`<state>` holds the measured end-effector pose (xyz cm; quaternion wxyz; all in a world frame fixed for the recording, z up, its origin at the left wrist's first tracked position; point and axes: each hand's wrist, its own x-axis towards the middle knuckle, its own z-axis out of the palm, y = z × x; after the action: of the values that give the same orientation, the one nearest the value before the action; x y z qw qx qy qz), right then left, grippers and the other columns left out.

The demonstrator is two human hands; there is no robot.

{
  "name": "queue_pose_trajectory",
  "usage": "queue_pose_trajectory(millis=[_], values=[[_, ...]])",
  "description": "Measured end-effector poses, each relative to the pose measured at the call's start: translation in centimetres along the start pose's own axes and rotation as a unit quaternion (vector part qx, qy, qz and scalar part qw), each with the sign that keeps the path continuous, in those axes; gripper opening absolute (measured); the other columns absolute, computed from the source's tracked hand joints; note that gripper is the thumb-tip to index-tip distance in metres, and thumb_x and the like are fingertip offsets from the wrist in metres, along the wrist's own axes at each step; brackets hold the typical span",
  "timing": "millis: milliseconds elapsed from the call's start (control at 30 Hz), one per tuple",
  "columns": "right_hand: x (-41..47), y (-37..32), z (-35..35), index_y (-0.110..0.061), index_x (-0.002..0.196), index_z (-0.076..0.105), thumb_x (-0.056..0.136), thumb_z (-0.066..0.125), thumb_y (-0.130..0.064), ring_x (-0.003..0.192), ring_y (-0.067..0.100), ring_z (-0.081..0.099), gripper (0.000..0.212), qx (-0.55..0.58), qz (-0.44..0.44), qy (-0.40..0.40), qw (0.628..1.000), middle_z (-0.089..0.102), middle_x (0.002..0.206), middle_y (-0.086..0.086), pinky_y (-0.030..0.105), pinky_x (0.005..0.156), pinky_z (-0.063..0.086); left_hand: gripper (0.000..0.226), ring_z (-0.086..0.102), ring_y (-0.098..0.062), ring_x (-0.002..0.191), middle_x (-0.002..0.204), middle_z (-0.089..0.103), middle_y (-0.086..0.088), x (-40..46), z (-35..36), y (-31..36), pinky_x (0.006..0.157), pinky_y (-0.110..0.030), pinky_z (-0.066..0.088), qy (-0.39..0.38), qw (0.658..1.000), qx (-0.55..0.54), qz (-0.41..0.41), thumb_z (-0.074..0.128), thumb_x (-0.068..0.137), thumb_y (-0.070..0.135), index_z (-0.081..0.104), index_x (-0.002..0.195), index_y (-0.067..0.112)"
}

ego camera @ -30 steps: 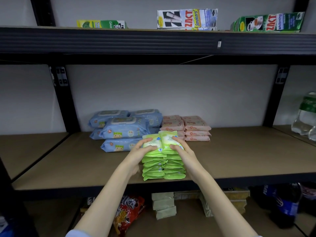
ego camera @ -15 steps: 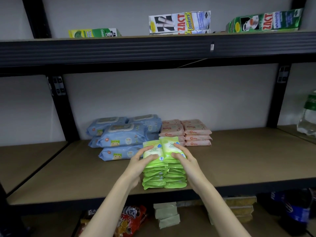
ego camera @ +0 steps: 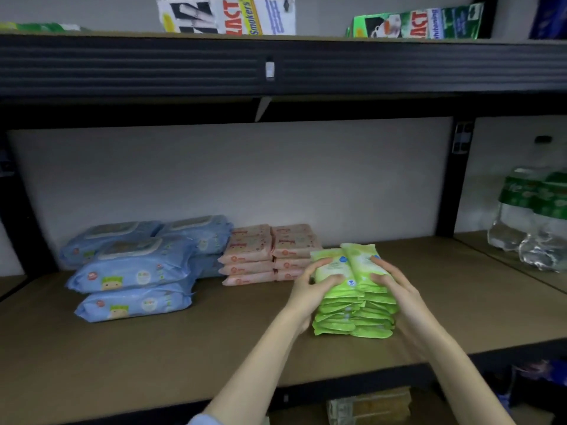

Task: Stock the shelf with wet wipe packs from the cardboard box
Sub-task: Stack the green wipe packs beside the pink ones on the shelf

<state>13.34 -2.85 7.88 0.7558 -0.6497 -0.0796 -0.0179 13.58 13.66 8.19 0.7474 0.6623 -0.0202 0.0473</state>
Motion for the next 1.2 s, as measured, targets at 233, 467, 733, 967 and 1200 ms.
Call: queue_pose_trajectory(millis=[233,467,733,967,1200], values=[[6.1,-0.9,-6.0,-0.029,0.115,0.061,0.088,0.055,-0.010,0.091,0.014,0.066,0.034,0.006,0.001,0.009,1.000,0.066,0.110,-0.002,0.027,0.071,0.051,0.033,0.064,-0.022,0.103,0.117,0.063,-0.005,7.3,6.4,-1.9,0.092,-0.040,0.052,0.004,1.000,-0.004,0.006,0.075,0.076,0.017,0.062,0.098,0.038],[10.9,0.0,-5.6,-0.029,0.112,0.062,0.088,0.054,-0.008,0.093,0.016,0.065,0.032,0.024,0.012,-0.048,0.998,0.066,0.111,0.002,0.028,0.076,0.052,0.032,0.063,-0.021,0.104,0.119,0.063,-0.005,10.8,5.3,-3.0,0.094,-0.043,0.051,0.046,0.999,0.011,0.022,0.074,0.076,0.021,0.061,0.099,0.040],[12.2,-0.5,-5.1,-0.030,0.127,0.053,0.086,0.061,-0.019,0.105,0.015,0.063,0.043,0.024,0.025,-0.097,0.995,0.062,0.124,0.003,0.035,0.094,0.048,0.056,0.044,-0.024,0.128,0.136,0.048,-0.003,11.1,3.1,-1.1,0.110,-0.036,0.033,0.101,0.932,0.343,0.068,0.054,0.073,0.070,0.050,0.125,0.048],[11.0,-3.8,-8.7,-0.055,0.135,-0.015,0.052,0.082,-0.053,0.142,0.019,-0.021,0.127,-0.621,-0.179,-0.034,0.763,-0.016,0.156,-0.003,0.059,0.111,-0.003,0.117,0.035,-0.025,0.135,0.144,0.040,-0.004,8.0,3.0,0.4,0.108,-0.045,0.031,0.136,0.644,0.657,0.369,0.056,0.042,0.084,0.037,0.136,0.016],[12.8,0.7,-7.4,-0.022,0.141,0.008,0.033,0.084,-0.054,0.142,0.024,0.022,0.136,-0.725,-0.323,-0.084,0.602,0.031,0.151,0.002,0.063,0.106,0.020,0.126,0.057,-0.025,0.115,0.126,0.057,-0.007,9.2,2.8,-2.8,0.101,-0.040,0.042,0.035,0.621,0.710,0.330,0.084,0.014,0.058,0.049,0.125,0.009]])
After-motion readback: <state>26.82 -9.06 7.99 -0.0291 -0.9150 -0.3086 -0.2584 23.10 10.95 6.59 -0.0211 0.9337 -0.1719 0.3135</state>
